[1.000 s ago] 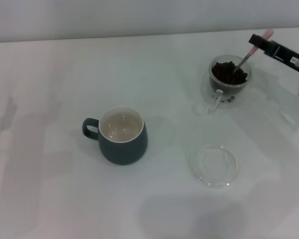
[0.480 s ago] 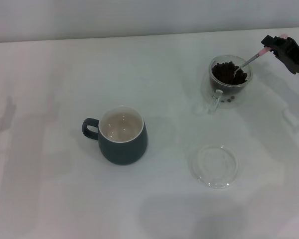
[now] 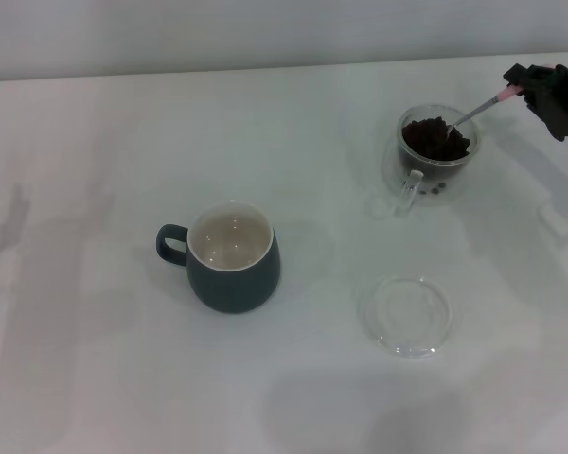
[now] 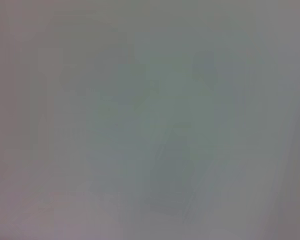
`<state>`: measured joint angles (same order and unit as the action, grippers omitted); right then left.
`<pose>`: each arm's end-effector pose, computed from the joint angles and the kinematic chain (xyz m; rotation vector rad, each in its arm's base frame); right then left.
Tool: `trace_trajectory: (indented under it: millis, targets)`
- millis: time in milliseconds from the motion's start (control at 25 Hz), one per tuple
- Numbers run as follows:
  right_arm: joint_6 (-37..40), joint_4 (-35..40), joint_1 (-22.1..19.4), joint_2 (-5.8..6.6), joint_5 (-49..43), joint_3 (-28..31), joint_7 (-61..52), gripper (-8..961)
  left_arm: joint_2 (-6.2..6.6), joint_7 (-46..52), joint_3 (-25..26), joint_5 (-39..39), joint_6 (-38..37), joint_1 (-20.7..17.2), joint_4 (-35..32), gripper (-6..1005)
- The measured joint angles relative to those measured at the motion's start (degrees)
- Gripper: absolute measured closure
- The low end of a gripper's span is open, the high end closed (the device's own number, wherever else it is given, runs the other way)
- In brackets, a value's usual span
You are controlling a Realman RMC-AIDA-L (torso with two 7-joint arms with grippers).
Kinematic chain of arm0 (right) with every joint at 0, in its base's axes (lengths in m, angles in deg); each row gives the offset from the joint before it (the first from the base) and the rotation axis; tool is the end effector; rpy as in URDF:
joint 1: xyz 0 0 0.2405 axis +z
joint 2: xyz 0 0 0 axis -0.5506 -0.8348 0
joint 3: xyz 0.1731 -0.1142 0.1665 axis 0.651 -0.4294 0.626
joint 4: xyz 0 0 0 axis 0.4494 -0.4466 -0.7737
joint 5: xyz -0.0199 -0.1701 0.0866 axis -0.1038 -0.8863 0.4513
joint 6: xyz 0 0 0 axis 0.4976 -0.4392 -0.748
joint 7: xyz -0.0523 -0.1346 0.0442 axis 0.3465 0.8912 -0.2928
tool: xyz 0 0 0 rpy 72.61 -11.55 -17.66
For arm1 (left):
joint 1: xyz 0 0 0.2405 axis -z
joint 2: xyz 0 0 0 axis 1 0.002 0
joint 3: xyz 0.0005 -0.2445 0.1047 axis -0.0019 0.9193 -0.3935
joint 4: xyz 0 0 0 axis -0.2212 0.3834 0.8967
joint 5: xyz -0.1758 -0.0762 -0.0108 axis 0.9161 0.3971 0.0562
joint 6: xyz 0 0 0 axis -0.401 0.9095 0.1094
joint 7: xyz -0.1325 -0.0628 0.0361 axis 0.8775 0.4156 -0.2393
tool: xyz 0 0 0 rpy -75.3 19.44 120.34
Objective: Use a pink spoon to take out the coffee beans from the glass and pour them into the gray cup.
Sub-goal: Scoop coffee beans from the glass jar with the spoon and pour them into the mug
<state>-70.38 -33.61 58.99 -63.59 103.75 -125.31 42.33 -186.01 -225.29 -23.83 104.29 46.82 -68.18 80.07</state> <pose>0.3560 0.3620 0.0374 -1.3712 1.7149 1.1887 -0.3455 0.3190 -0.0071 -1.4993 -0.7631 -0.7649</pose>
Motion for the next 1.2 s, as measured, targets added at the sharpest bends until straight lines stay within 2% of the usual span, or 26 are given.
trace_trajectory:
  millis: [880, 1000, 1200]
  targets:
    - [-2.62, 0.21, -0.17, 2.14, 0.16, 0.15, -7.63, 795, 0.09, 0.00, 0.36, 0.00, -0.01, 0.26, -0.74, 123]
    - [-2.82, 0.74, -0.14, 2.10, -0.19, -0.25, -4.52, 794, 0.09, 0.00, 0.35, 0.00, -0.01, 0.24, -0.79, 124]
    - [-4.16, 2.42, -0.19, 1.09, -0.36, -0.52, 4.09, 794, 0.09, 0.00, 0.34, 0.00, -0.01, 0.18, -1.49, 124]
